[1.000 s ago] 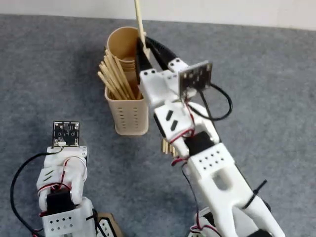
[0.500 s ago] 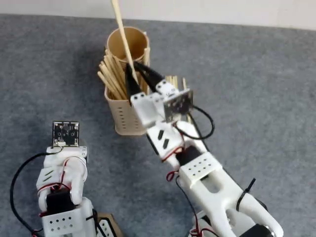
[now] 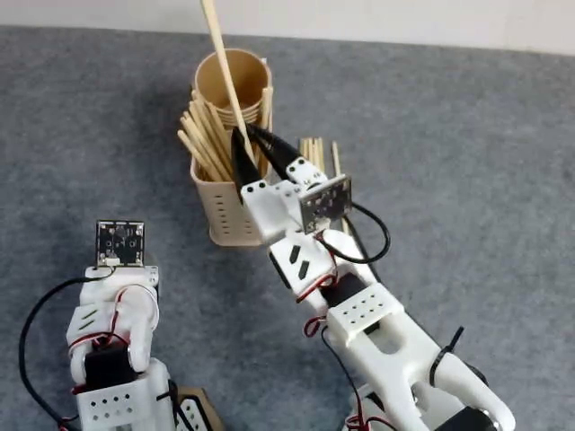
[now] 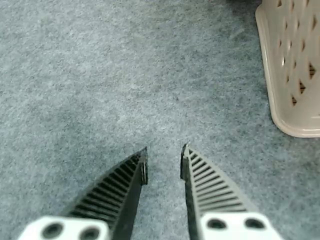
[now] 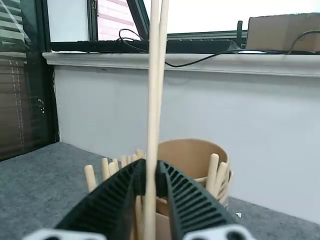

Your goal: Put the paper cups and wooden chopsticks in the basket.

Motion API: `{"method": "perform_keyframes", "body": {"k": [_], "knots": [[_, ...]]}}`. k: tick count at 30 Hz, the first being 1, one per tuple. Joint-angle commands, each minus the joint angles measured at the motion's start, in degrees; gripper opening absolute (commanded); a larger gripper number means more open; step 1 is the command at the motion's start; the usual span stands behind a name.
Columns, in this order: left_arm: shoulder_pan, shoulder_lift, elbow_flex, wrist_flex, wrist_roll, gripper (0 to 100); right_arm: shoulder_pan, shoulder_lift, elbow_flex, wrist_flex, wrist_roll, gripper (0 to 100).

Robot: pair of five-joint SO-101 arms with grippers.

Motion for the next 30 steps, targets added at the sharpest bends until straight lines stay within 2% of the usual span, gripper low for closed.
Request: {"method": "perform_keyframes", "body": {"k": [1, 9, 13, 16, 20, 24, 26, 30], "knots": [[0.7, -0.3, -0.2, -1.1, -0.4, 13, -0.5, -0.1, -0.6, -1.2, 0.4, 15.7], [0.7, -0.3, -0.1, -1.1, -0.4, 13, -0.3, -0.8, -0.7, -1.2, 0.6, 17.3], [0.7, -0.3, -0.1, -1.1, -0.4, 13, 5.4, -4.1, -0.8, 0.5, 0.6, 17.3], [0.8, -0.3, -0.1, -1.1, -0.4, 13, 11.9, -12.2, -0.9, 13.0, 0.6, 17.3], [0.8, -0.3, -0.1, -1.1, -0.4, 13, 18.3, -23.9, -4.3, 38.5, 0.4, 16.6], [0.8, -0.3, -0.2, -1.1, -0.4, 13, 23.8, -26.0, -7.6, 62.3, 0.5, 5.7], [0.8, -0.3, -0.2, -1.1, -0.4, 13, 25.0, -23.6, -8.5, 67.5, 0.8, 2.3], [0.8, -0.3, -0.2, -1.1, -0.4, 13, 23.9, -11.9, -5.2, 72.0, 0.9, 9.3]]}}
